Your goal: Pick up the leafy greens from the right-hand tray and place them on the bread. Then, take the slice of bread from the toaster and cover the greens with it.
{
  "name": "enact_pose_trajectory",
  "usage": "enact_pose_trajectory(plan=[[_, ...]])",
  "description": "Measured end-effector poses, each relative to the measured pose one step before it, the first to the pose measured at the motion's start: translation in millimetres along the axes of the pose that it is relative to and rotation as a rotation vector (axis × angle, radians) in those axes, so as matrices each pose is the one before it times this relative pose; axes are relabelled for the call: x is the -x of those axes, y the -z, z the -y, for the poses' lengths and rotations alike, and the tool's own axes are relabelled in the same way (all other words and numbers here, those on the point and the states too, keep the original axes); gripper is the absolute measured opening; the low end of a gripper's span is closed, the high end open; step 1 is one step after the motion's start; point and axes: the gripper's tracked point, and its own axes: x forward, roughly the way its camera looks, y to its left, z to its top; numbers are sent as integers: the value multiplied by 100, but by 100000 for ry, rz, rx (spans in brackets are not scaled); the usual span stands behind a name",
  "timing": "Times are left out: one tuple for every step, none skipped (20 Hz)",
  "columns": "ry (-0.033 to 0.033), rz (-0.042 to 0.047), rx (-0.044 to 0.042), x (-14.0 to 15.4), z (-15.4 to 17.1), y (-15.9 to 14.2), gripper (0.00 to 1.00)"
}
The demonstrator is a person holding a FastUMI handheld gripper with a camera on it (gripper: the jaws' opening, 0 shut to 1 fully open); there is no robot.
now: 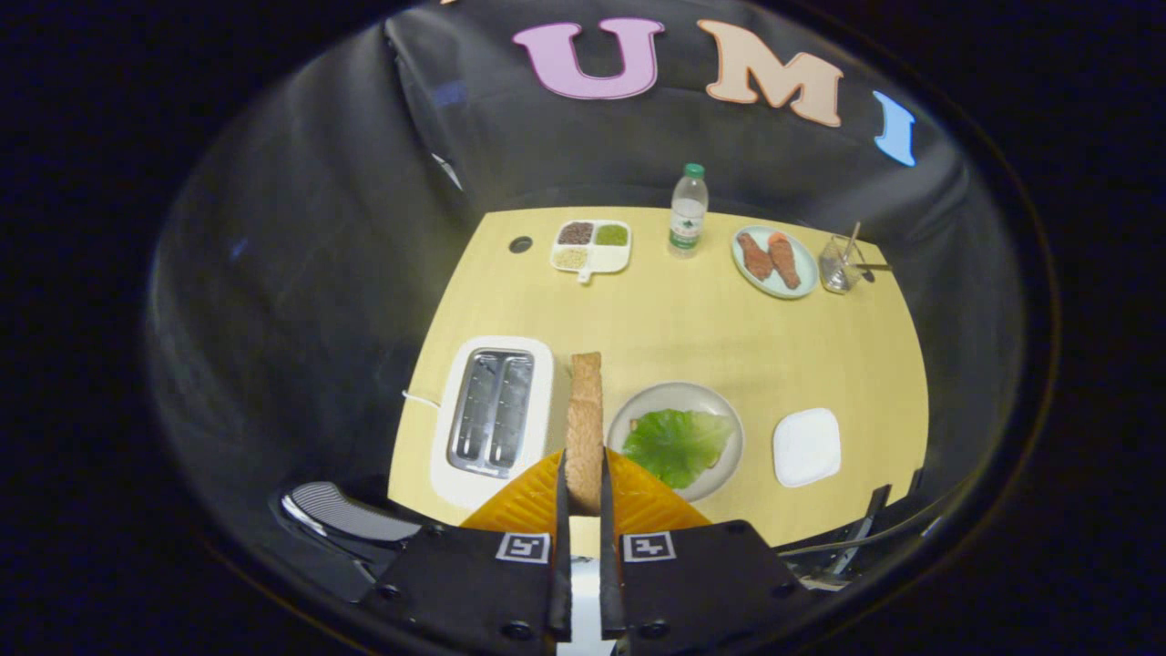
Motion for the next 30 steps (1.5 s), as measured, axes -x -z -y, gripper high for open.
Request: enact_pose_trajectory(plan=[[768, -1607, -64, -711, 900, 537, 15], [341, -1691, -6, -782, 824, 504, 15], [-67, -1399, -401, -1048, 527, 409, 15], [-882, -596, -1274, -1054, 390, 237, 15], [-2334, -580, -1409, -1124, 86, 215, 15], [-2175, -895, -1057, -1191, 119, 272, 15], [-2100, -1353, -894, -1099, 267, 306, 15], [-1556, -1591, -852, -1024, 320, 349, 15], [-1334, -1454, -627, -1034, 370, 370, 15], [-909, -1418, -428, -888, 430, 257, 15], [-1039, -937, -908, -647, 447, 316, 15], [-1283, -144, -1143, -613, 372, 33, 15], [-1749, 254, -1701, -581, 386, 10, 15], [-1973, 625, -2353, -567, 381, -123, 15], [-1743, 751, -2406, -541, 502, 36, 15], [-1052, 450, -1797, -472, 643, 1, 15], [-687, 34, -1441, -443, 743, 155, 15], [-683, 107, -1315, -451, 714, 101, 15], [-349, -162, -1310, -408, 840, 259, 15], [300, -166, -1022, -318, 865, 216, 15], [641, -135, -700, -265, 950, 96, 15], [790, 76, -536, -281, 796, 85, 15], [846, -79, -409, -293, 823, -29, 15], [854, -180, -505, -277, 638, -56, 15], [702, -120, -378, -177, 611, -66, 15], [161, -618, -248, -176, 369, 141, 15], [95, -764, -20, -259, 391, -32, 15], [579, -594, -11, -392, 430, -73, 17], [323, -571, -202, -167, 302, -63, 18], [1038, -239, -132, 220, 367, 54, 21]])
